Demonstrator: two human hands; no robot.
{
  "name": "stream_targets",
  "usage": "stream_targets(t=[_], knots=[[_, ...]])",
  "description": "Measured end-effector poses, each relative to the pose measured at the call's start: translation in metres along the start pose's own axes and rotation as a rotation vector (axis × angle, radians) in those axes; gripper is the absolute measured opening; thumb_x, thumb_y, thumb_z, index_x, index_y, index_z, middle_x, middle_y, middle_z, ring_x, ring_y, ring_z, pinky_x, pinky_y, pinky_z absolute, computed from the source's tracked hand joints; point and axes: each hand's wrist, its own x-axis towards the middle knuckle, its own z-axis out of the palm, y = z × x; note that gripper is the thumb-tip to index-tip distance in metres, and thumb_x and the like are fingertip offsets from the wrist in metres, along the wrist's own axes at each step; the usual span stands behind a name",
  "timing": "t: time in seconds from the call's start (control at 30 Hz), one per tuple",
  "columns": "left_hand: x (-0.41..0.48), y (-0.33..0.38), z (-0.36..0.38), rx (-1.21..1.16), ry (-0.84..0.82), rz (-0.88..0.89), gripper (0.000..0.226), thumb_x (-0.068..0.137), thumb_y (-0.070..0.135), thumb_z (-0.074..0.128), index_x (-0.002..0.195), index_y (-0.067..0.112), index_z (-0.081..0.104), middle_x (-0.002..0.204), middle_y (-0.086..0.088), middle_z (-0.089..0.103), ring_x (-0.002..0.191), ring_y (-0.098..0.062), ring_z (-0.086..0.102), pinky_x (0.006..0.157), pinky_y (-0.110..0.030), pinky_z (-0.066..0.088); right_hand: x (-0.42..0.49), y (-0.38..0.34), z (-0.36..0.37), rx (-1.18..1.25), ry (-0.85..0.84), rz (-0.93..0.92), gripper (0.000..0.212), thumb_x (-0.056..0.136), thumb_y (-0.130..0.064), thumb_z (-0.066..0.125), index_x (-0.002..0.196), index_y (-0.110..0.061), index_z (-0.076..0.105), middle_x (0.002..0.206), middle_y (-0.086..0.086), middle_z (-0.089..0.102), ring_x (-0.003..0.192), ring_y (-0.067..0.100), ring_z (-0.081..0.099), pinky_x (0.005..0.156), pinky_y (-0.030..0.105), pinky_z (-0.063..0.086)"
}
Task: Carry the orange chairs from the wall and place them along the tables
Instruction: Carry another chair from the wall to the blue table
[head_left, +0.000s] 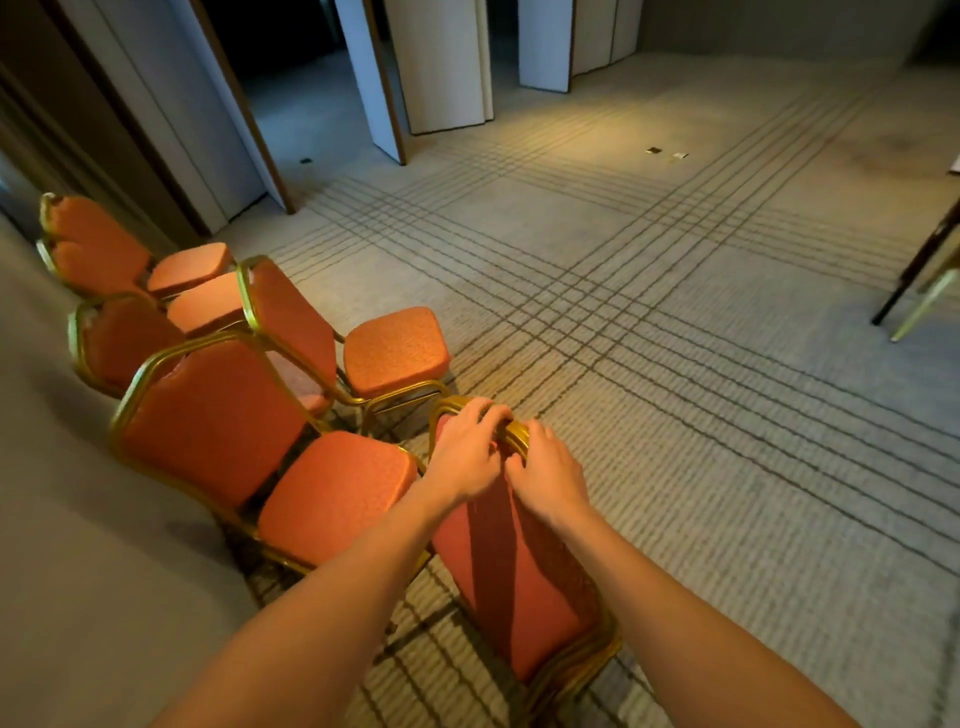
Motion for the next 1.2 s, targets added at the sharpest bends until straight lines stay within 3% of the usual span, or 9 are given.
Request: stream_targets(t=[0.2,0.4,0.6,0.77,0.87,0.97,1.1,1.2], knots=[[0.044,-0.006,0.01,0.145,-0.138,0.146,0.049,0.077,0.043,0.041,0.11,0.013,0.061,0.104,-0.009,0.056,0.1,-0.032,0.053,0.09,-0.043,0.038,0.007,0.005,0.002,-0.082,0.06,0.011,0.033,0.091,-0.029,0.058,0.12,-0.018,0.048,0.118,0.006,0.06,0.113,0.03,0.059,0.087,0.044,0.048],[0.07,-0.02,0.012,0.205,-0.137,0.294,0.04,0.069,0.05,0.042,0.084,0.017,0.06,0.085,-0.006,0.054,0.085,-0.034,0.055,0.071,-0.043,0.039,0.013,0.002,0.002,-0.152,0.079,0.095,0.029,0.091,-0.038,0.053,0.114,-0.02,0.05,0.113,0.006,0.064,0.106,0.033,0.063,0.081,0.043,0.048],[0.094,-0.02,0.007,0.248,-0.196,0.42,0.023,0.076,0.039,0.065,0.09,0.021,0.069,0.094,-0.002,0.065,0.097,-0.026,0.062,0.074,-0.035,0.043,0.019,-0.003,0.0,-0.161,0.17,0.252,0.052,0.087,-0.042,0.061,0.136,-0.03,0.047,0.131,-0.002,0.062,0.117,0.027,0.061,0.09,0.04,0.049],[0.095,-0.037,0.012,0.168,-0.276,0.526,0.015,0.076,0.036,0.061,0.082,0.023,0.06,0.092,0.002,0.065,0.094,-0.026,0.064,0.067,-0.034,0.045,0.005,-0.02,0.019,-0.235,0.313,0.381,0.051,0.085,-0.045,0.069,0.129,-0.026,0.052,0.124,-0.005,0.05,0.115,0.02,0.055,0.086,0.042,0.051],[0.091,-0.037,0.013,0.1,-0.292,0.562,0.016,0.077,0.036,0.061,0.086,0.022,0.062,0.093,0.003,0.066,0.094,-0.025,0.063,0.066,-0.033,0.044,-0.003,-0.024,0.023,-0.314,0.368,0.457,0.045,0.082,-0.046,0.069,0.12,-0.023,0.059,0.117,-0.003,0.052,0.114,0.021,0.053,0.085,0.041,0.05],[0.088,-0.044,0.012,0.091,-0.301,0.575,0.022,0.075,0.038,0.06,0.09,0.024,0.064,0.096,0.004,0.069,0.095,-0.025,0.064,0.072,-0.036,0.051,-0.005,-0.031,0.037,-0.39,0.441,0.592,0.041,0.078,-0.042,0.07,0.109,-0.017,0.065,0.109,0.003,0.059,0.108,0.027,0.057,0.087,0.041,0.048],[0.086,-0.053,0.015,0.074,-0.289,0.593,0.025,0.076,0.04,0.061,0.097,0.027,0.065,0.103,0.006,0.065,0.105,-0.023,0.059,0.083,-0.039,0.049,-0.001,-0.042,0.049,-0.391,0.478,0.709,0.043,0.073,-0.038,0.071,0.108,-0.014,0.064,0.109,0.006,0.062,0.108,0.03,0.056,0.09,0.044,0.045],[0.086,-0.056,0.019,0.027,-0.277,0.549,0.044,0.076,0.041,0.065,0.117,0.027,0.063,0.136,0.005,0.054,0.133,-0.021,0.045,0.103,-0.043,0.045,-0.004,-0.032,0.045,-0.32,0.457,0.62,0.041,0.079,-0.037,0.07,0.111,-0.014,0.063,0.113,0.004,0.059,0.113,0.027,0.052,0.089,0.041,0.049]])
